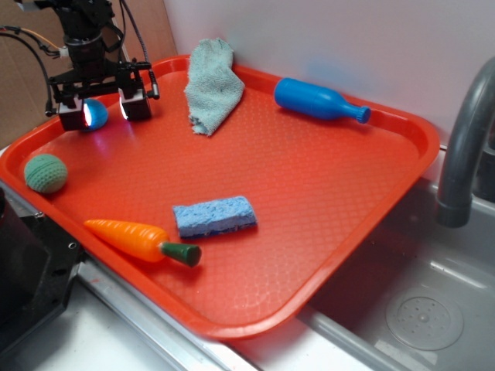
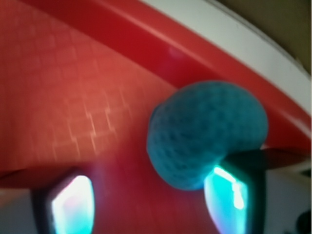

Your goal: Grab the blue ball.

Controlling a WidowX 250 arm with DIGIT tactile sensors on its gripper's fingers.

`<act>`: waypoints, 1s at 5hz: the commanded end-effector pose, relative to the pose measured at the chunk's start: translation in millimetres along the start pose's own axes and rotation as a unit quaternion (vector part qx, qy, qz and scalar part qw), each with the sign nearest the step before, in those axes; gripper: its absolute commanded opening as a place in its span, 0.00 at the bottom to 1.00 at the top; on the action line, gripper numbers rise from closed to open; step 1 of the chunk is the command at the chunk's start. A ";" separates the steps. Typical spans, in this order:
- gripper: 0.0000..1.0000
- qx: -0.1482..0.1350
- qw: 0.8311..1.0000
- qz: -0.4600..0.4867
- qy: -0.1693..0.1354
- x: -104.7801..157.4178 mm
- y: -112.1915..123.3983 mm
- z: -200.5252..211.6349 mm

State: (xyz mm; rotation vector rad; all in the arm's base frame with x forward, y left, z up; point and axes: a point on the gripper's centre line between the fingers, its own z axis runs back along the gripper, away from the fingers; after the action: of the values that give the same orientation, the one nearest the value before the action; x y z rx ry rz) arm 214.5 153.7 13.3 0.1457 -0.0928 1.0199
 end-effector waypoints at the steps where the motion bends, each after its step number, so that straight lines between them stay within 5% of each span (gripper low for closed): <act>1: 0.00 0.003 0.998 -0.058 -0.011 5.7 19.2 -7.6; 5: 0.00 0.016 0.995 -0.095 0.000 10.3 23.3 -7.3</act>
State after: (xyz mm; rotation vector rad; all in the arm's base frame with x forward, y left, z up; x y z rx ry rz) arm 207.1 164.1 12.3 0.1781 -0.0561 0.8674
